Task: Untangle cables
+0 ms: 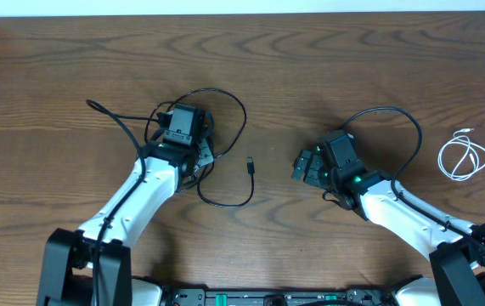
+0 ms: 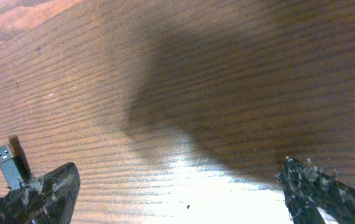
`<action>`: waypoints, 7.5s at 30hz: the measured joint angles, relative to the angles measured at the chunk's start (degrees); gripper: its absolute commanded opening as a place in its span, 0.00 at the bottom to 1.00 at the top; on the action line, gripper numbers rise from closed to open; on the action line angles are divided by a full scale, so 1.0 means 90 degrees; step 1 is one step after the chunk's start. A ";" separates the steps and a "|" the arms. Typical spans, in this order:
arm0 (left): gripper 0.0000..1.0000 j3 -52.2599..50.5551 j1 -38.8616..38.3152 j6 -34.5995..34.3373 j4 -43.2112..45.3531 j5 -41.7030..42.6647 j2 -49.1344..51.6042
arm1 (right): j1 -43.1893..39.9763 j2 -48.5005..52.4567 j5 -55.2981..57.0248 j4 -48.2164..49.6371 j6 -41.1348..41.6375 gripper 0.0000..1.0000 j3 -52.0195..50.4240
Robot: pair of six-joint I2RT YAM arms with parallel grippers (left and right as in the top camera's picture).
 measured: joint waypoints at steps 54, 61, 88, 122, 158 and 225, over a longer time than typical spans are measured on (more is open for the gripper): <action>0.25 0.0209 0.0155 -0.0163 0.0736 0.1392 0.1311 | 0.0000 0.0000 0.0000 0.0000 0.0000 0.99 0.0000; 0.25 0.0180 0.0129 -0.0163 0.0661 0.1302 0.1314 | 0.0000 0.0000 0.0000 0.0017 0.0000 0.99 0.0000; 0.08 0.0036 -0.1479 -0.0112 -0.1651 0.2125 0.1086 | 0.0000 0.0000 -0.0002 0.0012 0.0000 0.99 0.0000; 0.62 0.0143 -0.1328 -0.1307 -0.1163 0.1311 -0.0240 | 0.0000 0.0000 -0.0005 0.0015 0.0000 0.99 0.0000; 0.98 0.0143 0.0187 -0.1328 -0.2815 -0.0146 -0.0240 | 0.0282 0.0000 -0.4121 0.1894 -0.2997 0.51 0.0000; 0.98 0.0143 0.0187 -0.1328 -0.2817 -0.0148 -0.0240 | 0.1552 0.2130 -0.3912 0.4374 -0.3441 0.01 -0.0005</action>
